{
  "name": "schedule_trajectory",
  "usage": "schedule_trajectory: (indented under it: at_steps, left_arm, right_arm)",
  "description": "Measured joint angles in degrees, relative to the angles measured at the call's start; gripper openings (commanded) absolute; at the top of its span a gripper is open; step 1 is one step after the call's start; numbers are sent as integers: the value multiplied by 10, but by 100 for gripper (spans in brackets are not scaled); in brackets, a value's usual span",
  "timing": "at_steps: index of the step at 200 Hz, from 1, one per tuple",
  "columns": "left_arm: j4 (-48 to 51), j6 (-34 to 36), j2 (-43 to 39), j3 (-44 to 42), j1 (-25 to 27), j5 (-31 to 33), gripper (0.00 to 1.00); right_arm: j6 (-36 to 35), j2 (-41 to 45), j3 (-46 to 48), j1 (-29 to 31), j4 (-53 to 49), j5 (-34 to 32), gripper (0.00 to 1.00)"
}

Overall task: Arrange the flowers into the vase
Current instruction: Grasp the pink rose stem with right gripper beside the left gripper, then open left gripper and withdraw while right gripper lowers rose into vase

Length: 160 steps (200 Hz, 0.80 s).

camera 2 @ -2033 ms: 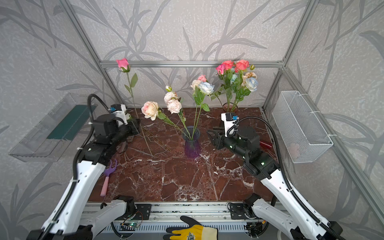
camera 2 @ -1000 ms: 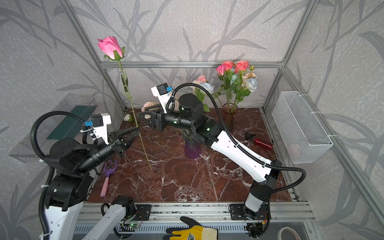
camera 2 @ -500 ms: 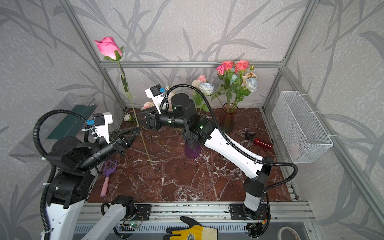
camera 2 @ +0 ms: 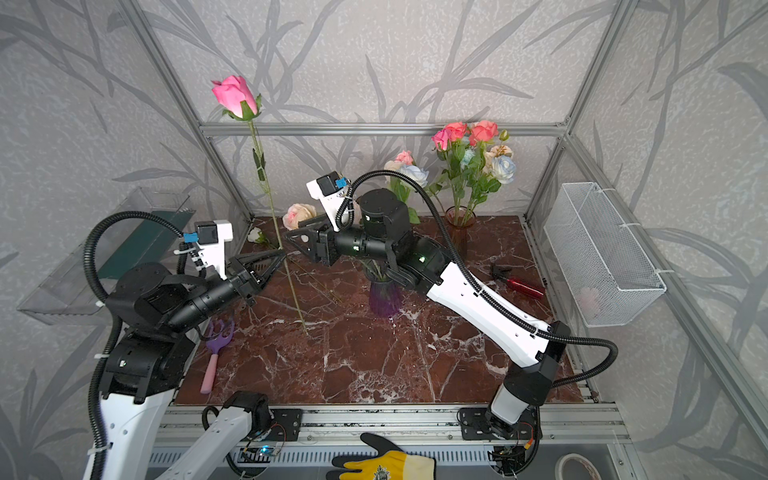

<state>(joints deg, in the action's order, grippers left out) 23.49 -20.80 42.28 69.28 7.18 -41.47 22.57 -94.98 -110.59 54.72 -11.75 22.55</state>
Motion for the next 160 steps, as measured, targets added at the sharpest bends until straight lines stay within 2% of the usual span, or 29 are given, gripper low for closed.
schedule_trajectory:
  at_steps: [30, 44, 68, 88, 97, 115, 132, 144, 160]
  left_arm:
    - [0, 0, 0, 0, 0, 0, 0]
    - [1, 2, 0, 0, 2, 0, 0]
    - [7, 2, 0, 0, 2, 3, 0]
    - [17, 3, 0, -1, 3, 8, 1]
    - [17, 3, 0, -1, 3, 8, 10]
    - [15, 6, -1, -3, 3, 10, 51]
    - [13, 5, -7, -7, 3, 13, 73]
    - [13, 8, -18, -11, 3, 24, 77]
    - [14, 13, -33, -15, 3, 52, 78]
  right_arm:
    - [4, -42, -59, 1, -3, 19, 41]
    - [6, -63, -82, 2, -5, 26, 32]
    - [11, -89, -98, 4, -10, 37, 10]
    - [12, -90, -98, 7, -16, 37, 3]
    - [9, -90, -98, 8, -17, 33, 3]
    - [-3, -88, -95, 12, -20, 23, 3]
    - [-17, -78, -82, 14, -23, 6, 3]
    - [-30, -61, -60, 14, -22, -12, 3]
    - [-55, -26, -15, 14, -23, -46, 3]
